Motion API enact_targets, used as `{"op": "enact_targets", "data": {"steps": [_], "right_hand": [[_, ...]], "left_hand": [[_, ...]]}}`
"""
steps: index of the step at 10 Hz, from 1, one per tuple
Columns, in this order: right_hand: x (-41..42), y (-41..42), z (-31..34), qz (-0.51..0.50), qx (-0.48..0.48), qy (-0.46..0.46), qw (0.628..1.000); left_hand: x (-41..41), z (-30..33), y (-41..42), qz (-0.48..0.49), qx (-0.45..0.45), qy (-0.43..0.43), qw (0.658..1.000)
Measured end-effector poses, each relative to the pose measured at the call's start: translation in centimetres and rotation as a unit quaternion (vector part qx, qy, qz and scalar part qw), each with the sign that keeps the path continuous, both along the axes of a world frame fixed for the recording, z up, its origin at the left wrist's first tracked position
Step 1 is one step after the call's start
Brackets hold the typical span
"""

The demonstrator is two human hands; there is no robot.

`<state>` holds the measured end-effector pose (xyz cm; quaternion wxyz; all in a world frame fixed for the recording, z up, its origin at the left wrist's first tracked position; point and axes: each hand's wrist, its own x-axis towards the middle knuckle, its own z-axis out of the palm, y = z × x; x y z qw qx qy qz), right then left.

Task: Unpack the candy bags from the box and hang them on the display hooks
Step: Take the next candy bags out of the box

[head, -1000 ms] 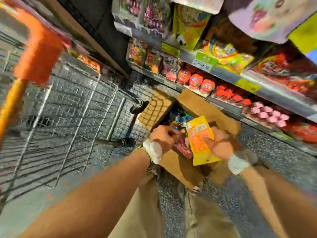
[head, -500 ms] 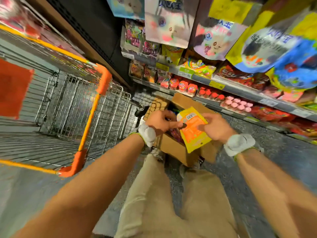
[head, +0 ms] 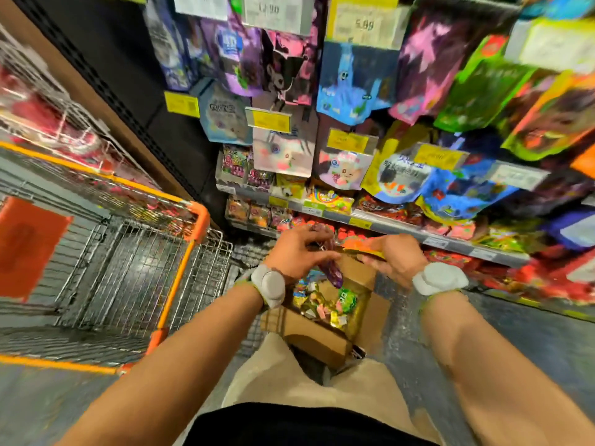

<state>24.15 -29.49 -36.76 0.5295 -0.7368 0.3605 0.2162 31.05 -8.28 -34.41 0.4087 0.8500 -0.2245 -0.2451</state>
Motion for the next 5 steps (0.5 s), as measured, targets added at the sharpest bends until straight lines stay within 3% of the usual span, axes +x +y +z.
{"op": "enact_targets", "data": {"steps": [1,3,5], "right_hand": [[-0.1,1.2,4.3,-0.234,0.176,-0.071,0.954],[0.4,1.3,8.1,-0.313,0.228,-0.060,0.920],[0.7,-0.1,10.8,-0.278,0.204,-0.111,0.932]], "left_hand": [[0.6,1.8,-0.9,-0.026,-0.008,-0.061,0.998],[1.5,4.3,-2.3,-0.031,-0.055,-0.130,0.989],[3.2,7.4,-3.6,-0.022,-0.058,-0.128,0.990]]}}
